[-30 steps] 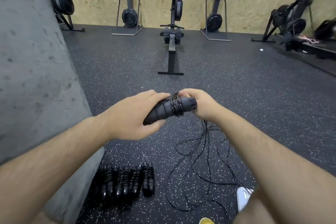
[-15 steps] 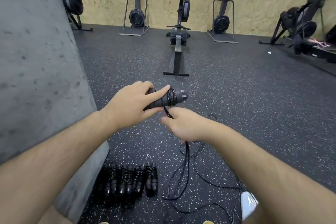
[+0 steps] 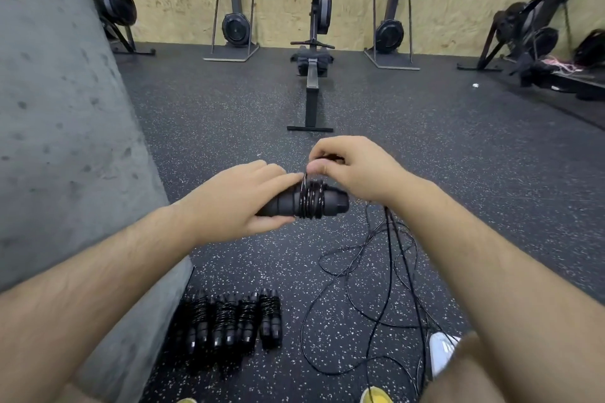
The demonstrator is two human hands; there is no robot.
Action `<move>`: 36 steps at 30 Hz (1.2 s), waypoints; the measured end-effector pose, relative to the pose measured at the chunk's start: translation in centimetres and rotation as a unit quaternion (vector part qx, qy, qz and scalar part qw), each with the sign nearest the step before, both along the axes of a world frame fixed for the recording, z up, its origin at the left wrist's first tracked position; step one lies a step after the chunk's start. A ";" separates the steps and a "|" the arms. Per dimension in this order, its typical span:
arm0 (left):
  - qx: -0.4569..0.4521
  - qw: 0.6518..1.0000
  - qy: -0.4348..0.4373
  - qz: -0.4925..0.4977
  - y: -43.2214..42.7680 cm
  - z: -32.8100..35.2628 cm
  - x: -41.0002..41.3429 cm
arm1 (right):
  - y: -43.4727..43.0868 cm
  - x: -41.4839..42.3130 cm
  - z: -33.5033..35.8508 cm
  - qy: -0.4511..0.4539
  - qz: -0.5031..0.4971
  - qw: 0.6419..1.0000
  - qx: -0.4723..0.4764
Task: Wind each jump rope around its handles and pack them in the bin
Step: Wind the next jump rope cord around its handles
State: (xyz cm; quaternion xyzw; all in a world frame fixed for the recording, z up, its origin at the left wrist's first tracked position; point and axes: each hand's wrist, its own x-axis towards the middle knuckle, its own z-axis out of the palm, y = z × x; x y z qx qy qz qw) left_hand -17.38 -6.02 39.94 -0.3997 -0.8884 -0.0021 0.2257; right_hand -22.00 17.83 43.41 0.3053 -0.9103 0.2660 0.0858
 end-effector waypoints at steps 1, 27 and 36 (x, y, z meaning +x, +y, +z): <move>0.019 1.000 -0.012 0.001 0.3 0.3 0.3 | 0.3 -0.5 -0.7 -0.044 0.006 0.998 -0.048; 0.150 0.988 0.011 -0.037 0.5 -1.1 -0.8 | -1.3 1.2 -2.5 -0.234 -0.059 0.962 -0.128; 0.613 0.757 -0.207 0.090 3.2 -0.1 0.3 | -2.4 0.9 -2.9 -0.088 -0.116 0.964 -0.221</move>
